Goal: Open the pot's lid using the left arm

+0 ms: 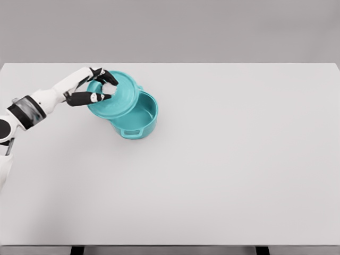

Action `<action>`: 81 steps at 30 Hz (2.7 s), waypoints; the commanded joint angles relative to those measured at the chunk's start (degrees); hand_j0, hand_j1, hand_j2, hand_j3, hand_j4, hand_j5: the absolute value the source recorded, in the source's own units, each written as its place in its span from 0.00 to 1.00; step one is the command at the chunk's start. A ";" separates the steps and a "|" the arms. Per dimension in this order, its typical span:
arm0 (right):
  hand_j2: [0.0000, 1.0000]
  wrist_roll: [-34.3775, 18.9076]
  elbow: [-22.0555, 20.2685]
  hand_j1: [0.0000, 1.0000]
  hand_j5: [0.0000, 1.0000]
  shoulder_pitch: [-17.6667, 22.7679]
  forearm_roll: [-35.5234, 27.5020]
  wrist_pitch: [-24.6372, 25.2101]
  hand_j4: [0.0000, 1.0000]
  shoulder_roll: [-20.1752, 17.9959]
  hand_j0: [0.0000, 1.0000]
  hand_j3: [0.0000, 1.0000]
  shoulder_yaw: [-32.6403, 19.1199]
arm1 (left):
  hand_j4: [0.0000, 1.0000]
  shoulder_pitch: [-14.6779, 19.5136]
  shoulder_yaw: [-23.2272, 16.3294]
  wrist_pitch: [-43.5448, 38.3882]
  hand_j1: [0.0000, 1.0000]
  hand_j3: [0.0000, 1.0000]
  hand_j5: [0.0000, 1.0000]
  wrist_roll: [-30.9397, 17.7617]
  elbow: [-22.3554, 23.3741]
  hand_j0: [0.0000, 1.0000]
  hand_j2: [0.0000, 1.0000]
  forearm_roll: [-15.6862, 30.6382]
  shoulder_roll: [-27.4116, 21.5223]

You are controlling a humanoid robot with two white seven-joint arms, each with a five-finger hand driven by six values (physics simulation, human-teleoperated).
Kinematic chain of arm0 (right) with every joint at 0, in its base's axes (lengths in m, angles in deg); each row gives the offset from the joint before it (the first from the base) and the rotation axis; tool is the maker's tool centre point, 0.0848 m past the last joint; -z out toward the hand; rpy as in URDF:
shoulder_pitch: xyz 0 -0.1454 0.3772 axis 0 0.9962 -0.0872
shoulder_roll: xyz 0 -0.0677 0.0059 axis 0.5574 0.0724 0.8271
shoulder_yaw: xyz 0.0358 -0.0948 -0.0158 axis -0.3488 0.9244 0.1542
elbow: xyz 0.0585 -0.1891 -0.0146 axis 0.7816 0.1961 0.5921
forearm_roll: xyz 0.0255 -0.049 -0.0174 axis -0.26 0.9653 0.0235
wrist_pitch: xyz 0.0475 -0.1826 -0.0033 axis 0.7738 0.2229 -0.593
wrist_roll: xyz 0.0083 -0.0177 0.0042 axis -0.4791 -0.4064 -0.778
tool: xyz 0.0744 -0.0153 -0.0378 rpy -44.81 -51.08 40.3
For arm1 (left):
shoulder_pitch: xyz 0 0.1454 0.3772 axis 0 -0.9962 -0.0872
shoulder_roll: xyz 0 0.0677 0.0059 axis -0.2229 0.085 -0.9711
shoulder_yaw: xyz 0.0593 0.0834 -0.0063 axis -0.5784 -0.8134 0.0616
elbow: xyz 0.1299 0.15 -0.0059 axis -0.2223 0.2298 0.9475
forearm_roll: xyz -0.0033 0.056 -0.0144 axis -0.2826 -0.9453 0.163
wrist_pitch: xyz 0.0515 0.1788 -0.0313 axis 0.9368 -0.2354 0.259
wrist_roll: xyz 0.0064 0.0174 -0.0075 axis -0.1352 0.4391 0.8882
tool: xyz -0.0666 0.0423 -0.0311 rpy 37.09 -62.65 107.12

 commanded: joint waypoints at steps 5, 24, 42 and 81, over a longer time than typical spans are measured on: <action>1.00 0.00 0.01 1.00 1.00 0.00 -0.03 -0.07 1.00 0.00 1.00 1.00 0.00 | 0.52 -0.70 1.80 -0.02 0.52 0.52 0.52 0.03 0.06 0.52 0.52 0.32 -0.52; 1.00 0.00 0.01 1.00 1.00 0.00 -0.03 -0.07 1.00 0.00 1.00 1.00 0.00 | 0.52 -2.99 5.75 -0.02 0.52 0.52 0.52 0.03 0.76 0.52 0.52 0.15 -1.67; 1.00 0.00 0.01 1.00 1.00 0.00 -0.03 0.01 1.00 0.00 1.00 1.00 0.00 | 0.52 -4.31 9.18 -0.02 0.52 0.52 0.52 0.03 5.16 0.52 0.52 0.15 -1.67; 1.00 0.00 0.01 1.00 1.00 0.00 -0.03 0.01 1.00 0.00 1.00 1.00 0.00 | 0.57 -6.77 11.47 0.07 0.57 0.57 0.57 0.03 12.54 0.57 0.57 -0.12 -1.67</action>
